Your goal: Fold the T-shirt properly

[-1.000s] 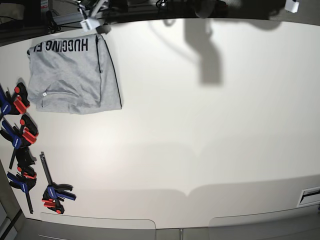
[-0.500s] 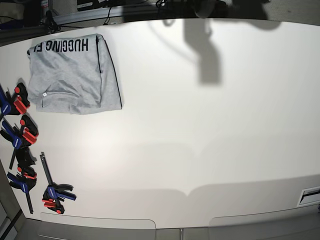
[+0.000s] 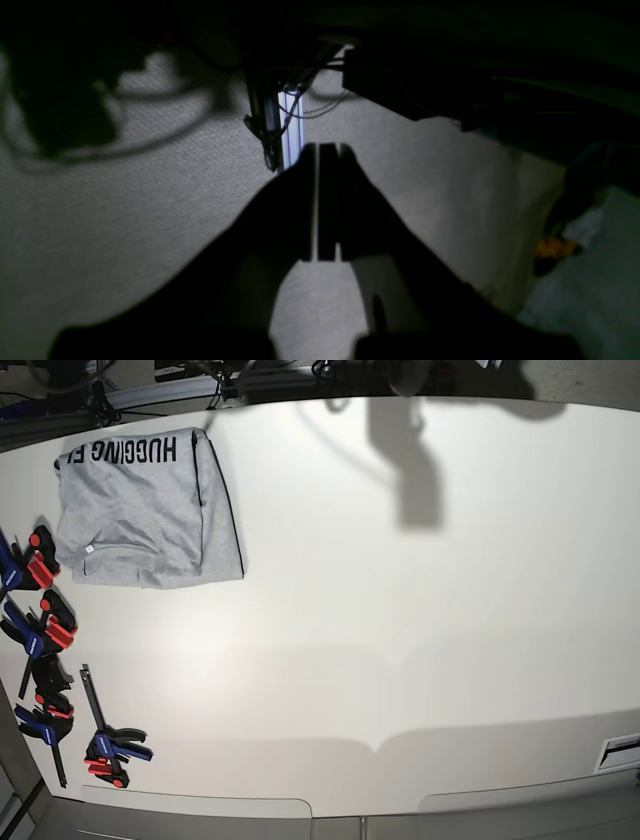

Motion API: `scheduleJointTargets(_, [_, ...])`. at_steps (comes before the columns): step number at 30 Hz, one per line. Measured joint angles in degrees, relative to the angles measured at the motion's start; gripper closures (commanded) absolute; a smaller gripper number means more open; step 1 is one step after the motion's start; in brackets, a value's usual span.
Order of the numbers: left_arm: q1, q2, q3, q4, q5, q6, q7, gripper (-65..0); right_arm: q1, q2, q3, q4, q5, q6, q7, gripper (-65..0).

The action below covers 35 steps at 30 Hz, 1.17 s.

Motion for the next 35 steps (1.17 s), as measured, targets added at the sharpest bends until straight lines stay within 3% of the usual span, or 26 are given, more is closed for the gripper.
scheduleJointTargets(1, [-0.7,0.4,0.0,-0.5,0.6,0.0,0.0,0.0,1.3,-0.8,-1.3,-1.2,0.4,-0.8,0.4,-2.0])
scheduleJointTargets(5, [-2.1,2.7,0.0,-1.3,3.9,13.6,-2.2,0.0,4.8,-4.1,-5.1,-5.3,1.6,-3.4,0.5,-2.0])
scheduleJointTargets(8, [-1.9,3.6,0.0,-1.3,6.8,18.0,-4.8,0.0,6.6,-6.6,-5.9,-7.5,2.1,-4.5,0.4,-2.0])
scheduleJointTargets(14, [-2.2,4.5,0.1,-1.4,7.3,18.5,-8.9,0.0,9.0,-8.9,-5.9,-8.2,9.3,-4.6,0.3,-2.0])
scheduleJointTargets(35, [-2.6,4.4,0.0,-1.4,7.3,18.5,-9.0,0.0,11.2,-9.6,-5.9,-8.3,9.1,-4.6,0.8,-2.0])
